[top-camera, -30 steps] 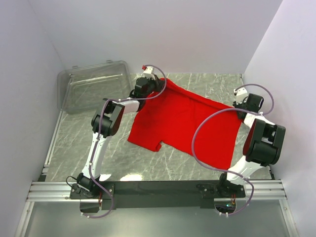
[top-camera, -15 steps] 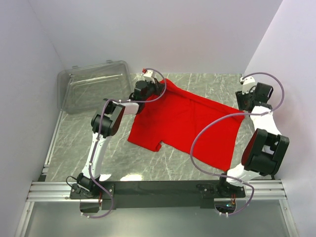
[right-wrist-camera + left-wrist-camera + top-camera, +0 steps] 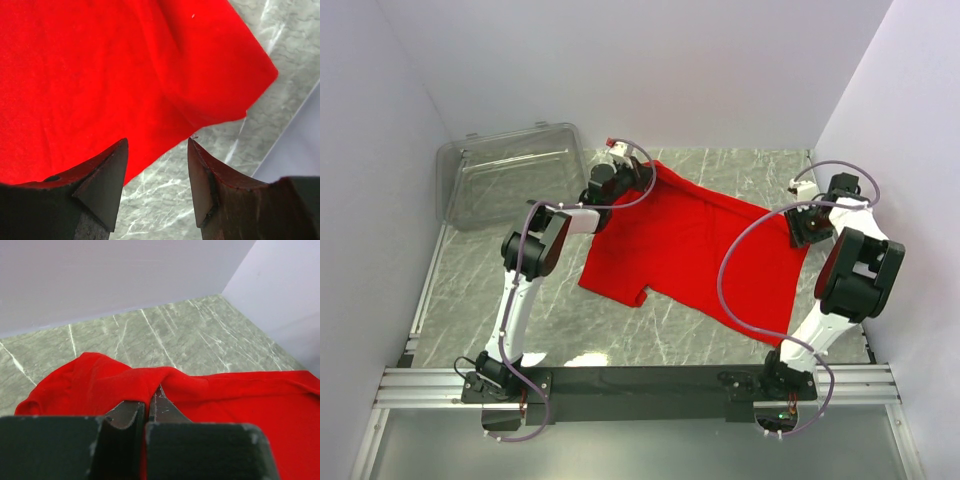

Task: Fold and stack the t-shirts
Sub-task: Fold the tshirt

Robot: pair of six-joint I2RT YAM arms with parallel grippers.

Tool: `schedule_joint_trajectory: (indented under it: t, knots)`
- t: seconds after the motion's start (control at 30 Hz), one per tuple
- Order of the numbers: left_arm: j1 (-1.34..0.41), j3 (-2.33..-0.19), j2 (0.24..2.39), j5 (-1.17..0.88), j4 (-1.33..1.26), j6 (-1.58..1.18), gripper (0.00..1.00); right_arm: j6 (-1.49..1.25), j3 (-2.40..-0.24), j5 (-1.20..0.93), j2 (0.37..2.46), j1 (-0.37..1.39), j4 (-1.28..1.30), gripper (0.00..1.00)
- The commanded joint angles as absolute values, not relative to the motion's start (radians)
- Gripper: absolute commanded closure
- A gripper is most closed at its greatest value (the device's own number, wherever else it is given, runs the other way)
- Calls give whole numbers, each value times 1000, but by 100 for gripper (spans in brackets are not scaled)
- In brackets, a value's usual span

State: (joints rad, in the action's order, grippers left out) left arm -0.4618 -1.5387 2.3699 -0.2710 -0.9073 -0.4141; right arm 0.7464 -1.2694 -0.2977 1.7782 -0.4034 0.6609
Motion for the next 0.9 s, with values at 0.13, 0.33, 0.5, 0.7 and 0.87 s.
schedule_joint_trajectory:
  t: [0.13, 0.33, 0.5, 0.7, 0.87]
  knots:
    - [-466, -1503, 2263, -299, -974, -419, 99, 735, -1327, -281, 1816, -377, 614, 44]
    - [-468, -1476, 2241, -296, -951, -396, 99, 730, -1316, -249, 1833, -350, 548, 48]
    - [-468, -1462, 2243, -291, -936, -393, 99, 716, -1316, -178, 1859, -331, 503, 62]
    - [-466, -1456, 2241, -290, -930, -394, 99, 742, -1276, -158, 1848, -331, 469, 74]
    - [-468, -1454, 2238, -288, -925, -393, 99, 742, -1262, -161, 1842, -331, 457, 78]
